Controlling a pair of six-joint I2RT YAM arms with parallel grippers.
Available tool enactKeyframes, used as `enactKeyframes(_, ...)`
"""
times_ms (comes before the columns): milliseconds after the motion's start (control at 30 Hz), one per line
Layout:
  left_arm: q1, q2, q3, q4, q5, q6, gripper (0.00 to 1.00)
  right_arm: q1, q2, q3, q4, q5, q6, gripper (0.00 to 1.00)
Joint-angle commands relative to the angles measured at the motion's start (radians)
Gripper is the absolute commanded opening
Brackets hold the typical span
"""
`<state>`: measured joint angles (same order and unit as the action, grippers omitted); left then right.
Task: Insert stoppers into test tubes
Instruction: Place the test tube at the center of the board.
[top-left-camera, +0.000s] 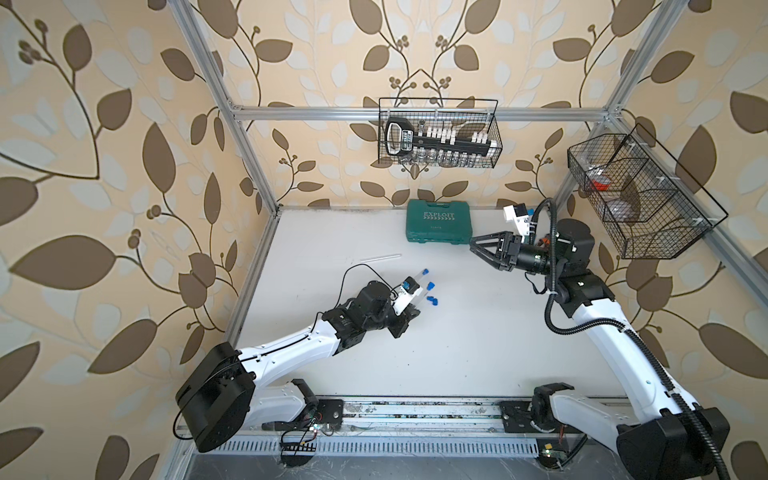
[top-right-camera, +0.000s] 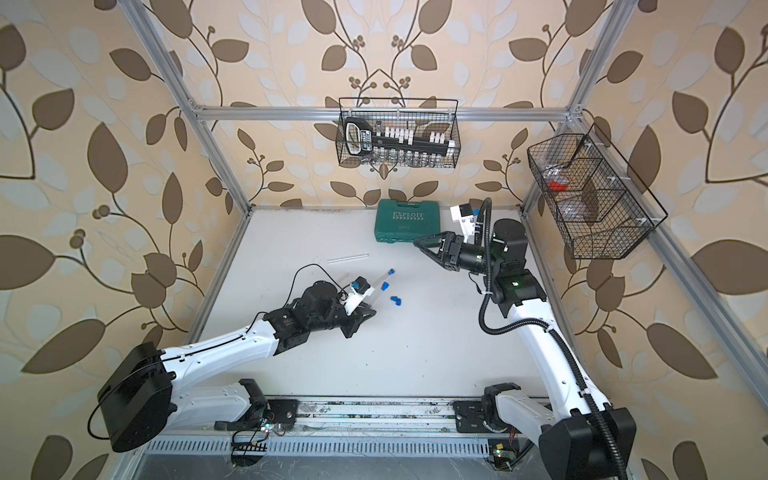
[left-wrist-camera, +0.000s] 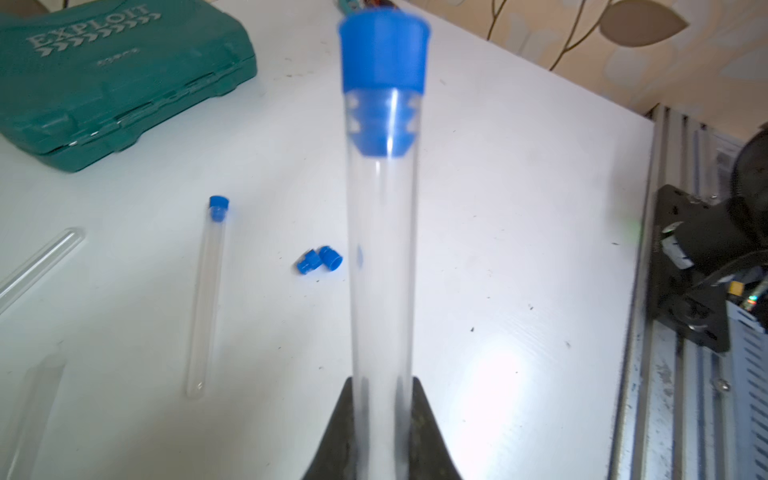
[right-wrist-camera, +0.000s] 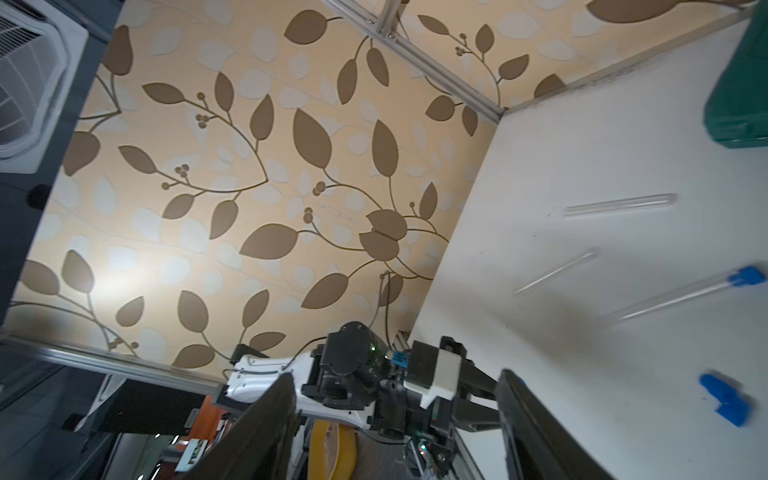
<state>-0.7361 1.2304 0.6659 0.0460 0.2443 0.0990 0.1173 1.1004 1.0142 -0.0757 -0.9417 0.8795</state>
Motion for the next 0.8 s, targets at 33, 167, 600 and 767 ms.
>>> enactKeyframes(33,0.098,0.065,0.173,-0.271,0.004,0.140,0.00,-0.018,0.001,-0.034,-0.305,0.220,-0.230,0.70)
enactKeyframes(167,0.148,0.221,0.365,-0.495,-0.032,0.229,0.00,-0.030,0.005,-0.065,-0.356,0.273,-0.268,0.68)
enactKeyframes(600,0.219,0.692,0.873,-0.860,-0.095,0.261,0.00,-0.034,-0.019,-0.081,-0.398,0.304,-0.319,0.68)
enactKeyframes(767,0.233,0.796,0.983,-0.913,-0.107,0.265,0.00,-0.035,-0.019,-0.091,-0.398,0.305,-0.322,0.68)
